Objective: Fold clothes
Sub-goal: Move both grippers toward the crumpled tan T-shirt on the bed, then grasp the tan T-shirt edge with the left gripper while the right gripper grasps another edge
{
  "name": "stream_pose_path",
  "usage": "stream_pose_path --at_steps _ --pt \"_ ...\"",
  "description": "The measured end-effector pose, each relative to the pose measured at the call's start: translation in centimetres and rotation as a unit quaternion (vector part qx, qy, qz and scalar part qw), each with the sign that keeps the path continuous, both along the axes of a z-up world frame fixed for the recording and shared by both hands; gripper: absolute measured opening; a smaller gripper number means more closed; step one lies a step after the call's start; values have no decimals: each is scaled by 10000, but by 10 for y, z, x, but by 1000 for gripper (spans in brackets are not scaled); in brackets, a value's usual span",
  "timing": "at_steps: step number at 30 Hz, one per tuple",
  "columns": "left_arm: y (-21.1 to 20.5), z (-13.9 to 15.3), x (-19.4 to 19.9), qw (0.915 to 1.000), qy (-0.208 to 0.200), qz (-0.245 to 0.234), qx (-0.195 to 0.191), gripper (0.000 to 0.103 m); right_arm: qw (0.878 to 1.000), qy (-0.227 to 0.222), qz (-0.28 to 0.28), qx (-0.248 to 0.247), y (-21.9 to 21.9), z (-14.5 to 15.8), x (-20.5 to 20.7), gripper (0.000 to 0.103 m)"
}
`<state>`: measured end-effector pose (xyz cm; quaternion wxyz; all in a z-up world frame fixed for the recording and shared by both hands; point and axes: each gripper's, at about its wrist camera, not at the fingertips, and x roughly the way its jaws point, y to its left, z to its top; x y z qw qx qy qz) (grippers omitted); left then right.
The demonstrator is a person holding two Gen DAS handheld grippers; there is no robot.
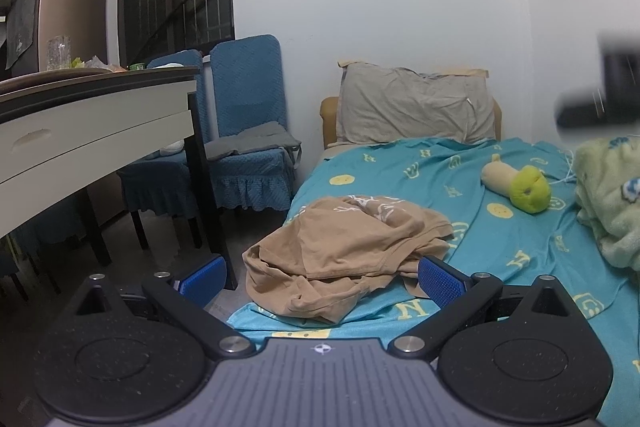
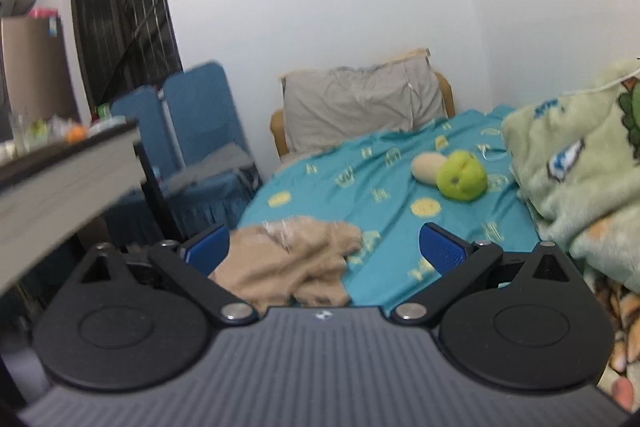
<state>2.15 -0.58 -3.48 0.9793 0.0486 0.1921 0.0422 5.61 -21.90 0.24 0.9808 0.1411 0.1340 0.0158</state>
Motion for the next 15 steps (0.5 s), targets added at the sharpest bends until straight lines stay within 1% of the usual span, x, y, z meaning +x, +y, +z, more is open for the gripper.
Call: stream_pose_path --at_steps 4,8,10,11,12,15 --pt "-2 -5 13 9996 207 -53 183 102 9996 -75 262 -14 -5 25 23 103" --pt "-14 -13 44 9967 503 -316 546 100 9991 18 359 -222 -27 26 45 102" --pt "-21 -19 70 9935 732 -513 702 99 9992 199 284 -222 -41 18 55 96" --pt "-25 -24 83 9916 840 -598 780 98 9992 301 229 -134 -48 12 59 89" --pt "-28 -29 98 9898 934 -650 863 98 9990 403 175 -46 -55 6 63 77" --pt "-36 -47 143 9838 1128 -786 1147 94 9970 671 133 368 -73 -14 70 66"
